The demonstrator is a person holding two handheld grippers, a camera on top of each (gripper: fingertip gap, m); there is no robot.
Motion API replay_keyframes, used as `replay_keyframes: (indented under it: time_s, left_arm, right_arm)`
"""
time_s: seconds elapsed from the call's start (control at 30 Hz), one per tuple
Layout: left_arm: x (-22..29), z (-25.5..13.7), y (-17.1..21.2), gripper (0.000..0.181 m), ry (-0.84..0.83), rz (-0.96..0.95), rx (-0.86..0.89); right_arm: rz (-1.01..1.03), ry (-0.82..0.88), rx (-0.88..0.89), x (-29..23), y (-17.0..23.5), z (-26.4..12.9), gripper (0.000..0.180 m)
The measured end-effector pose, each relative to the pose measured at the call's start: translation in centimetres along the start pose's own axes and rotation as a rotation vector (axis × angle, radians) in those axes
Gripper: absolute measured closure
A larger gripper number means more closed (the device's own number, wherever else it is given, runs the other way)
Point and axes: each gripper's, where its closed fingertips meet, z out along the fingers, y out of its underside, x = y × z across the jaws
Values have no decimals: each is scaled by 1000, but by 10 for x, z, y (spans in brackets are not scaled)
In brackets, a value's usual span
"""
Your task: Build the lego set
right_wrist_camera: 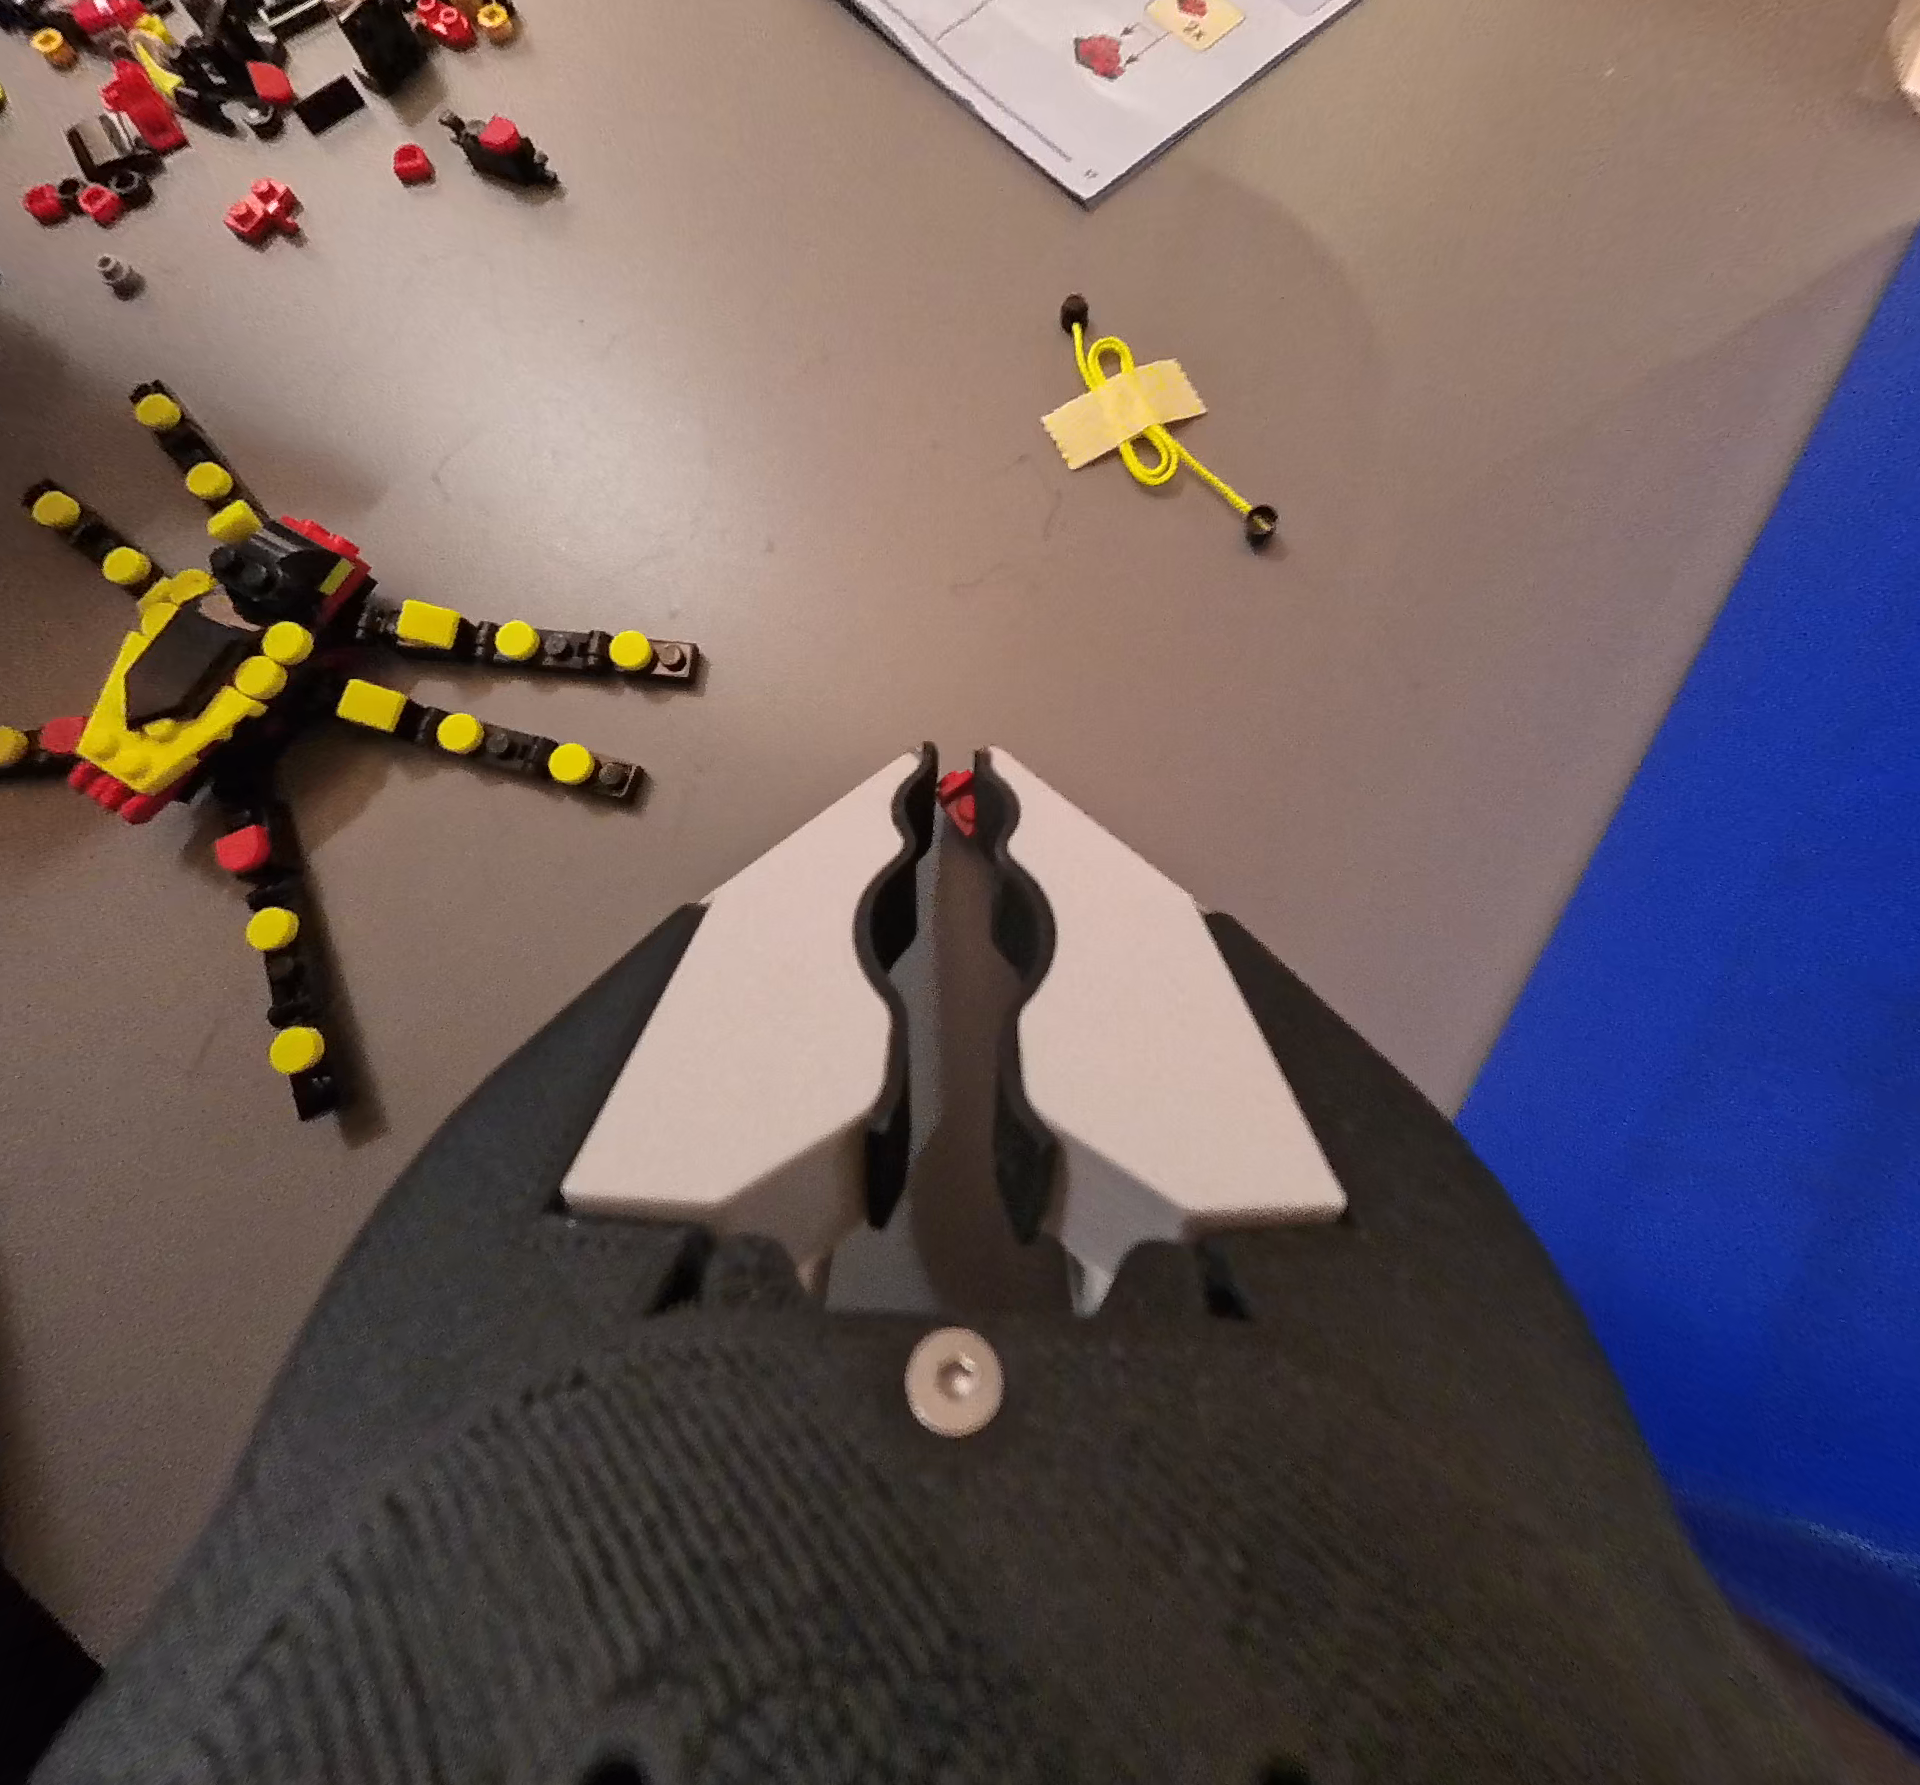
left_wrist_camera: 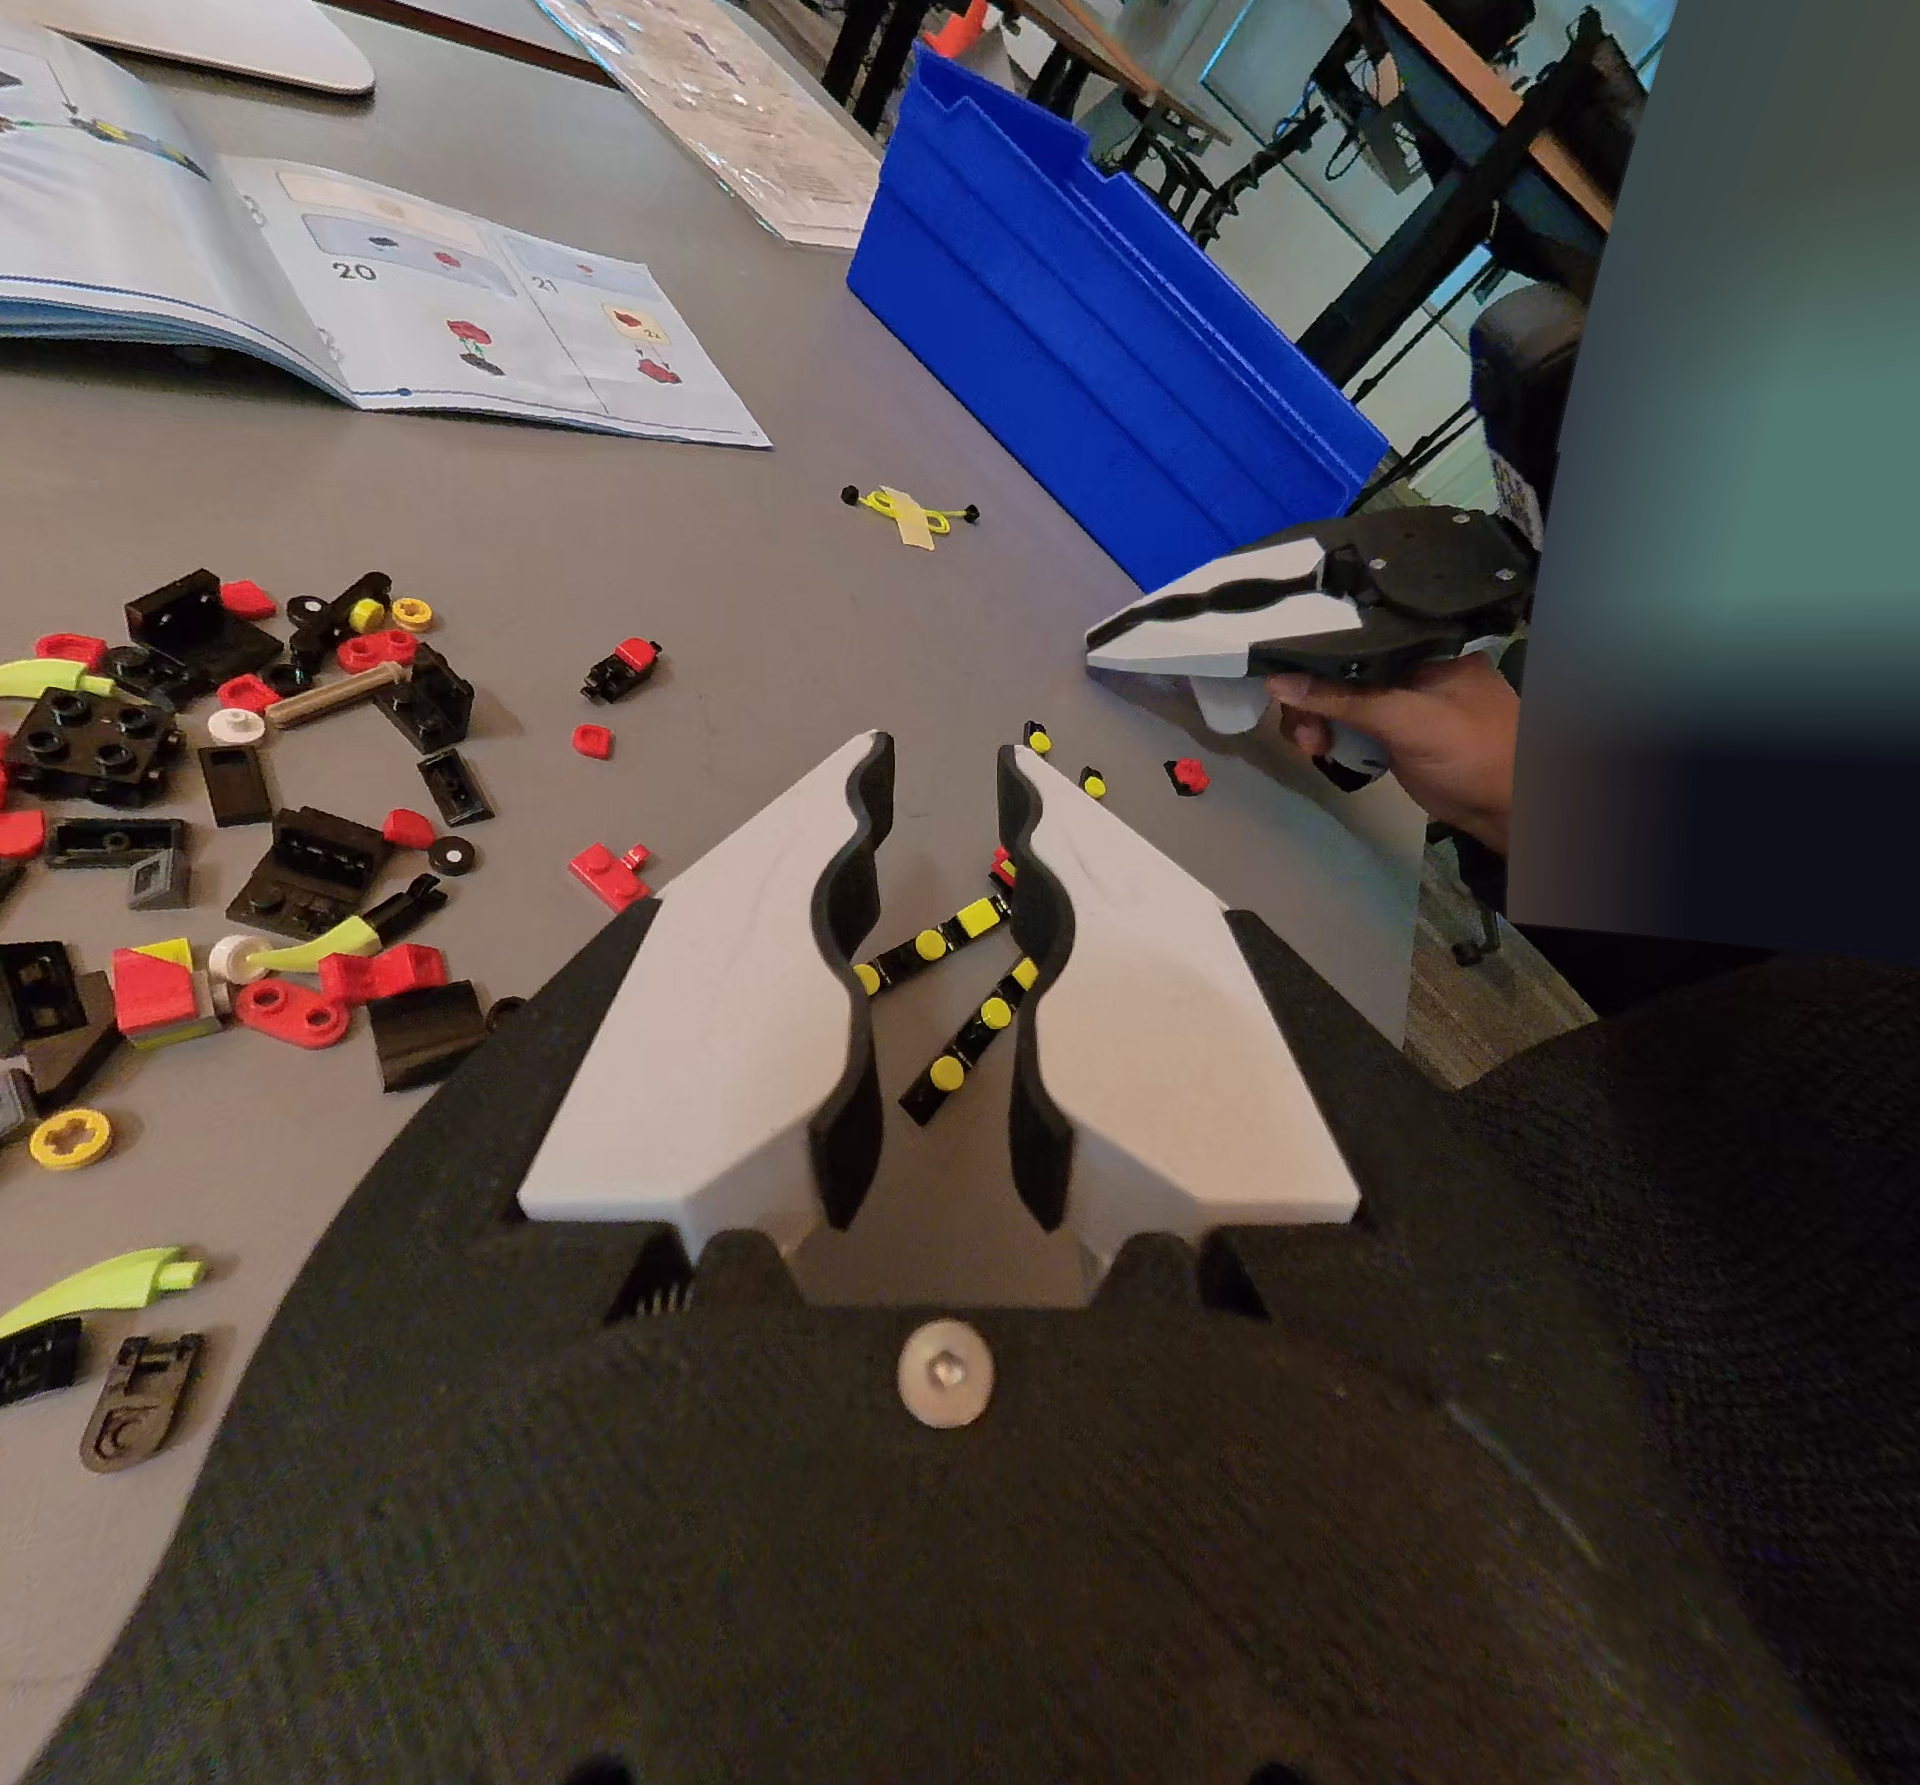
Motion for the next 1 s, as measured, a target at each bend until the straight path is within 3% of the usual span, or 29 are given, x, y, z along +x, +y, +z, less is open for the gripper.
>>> replay_keyframes:
  time_s: [0.03, 0.47, 0.9, 1.0]
  left_arm:
    - [0, 0, 0, 164, 0, 0, 0]
    - [0, 0, 0, 163, -1, 6, -3]
    - [4, 0, 2, 164, -3, 34, -9]
    - [5, -1, 2, 164, -4, 41, -11]
  right_arm:
    - [3, 4, 6, 1, -1, -1, 175]
    - [-22, 87, 26, 25, -2, -16, 175]
    - [86, -197, -4, -26, 3, -4, 172]
    - [73, -163, -36, -20, 9, -4, 171]
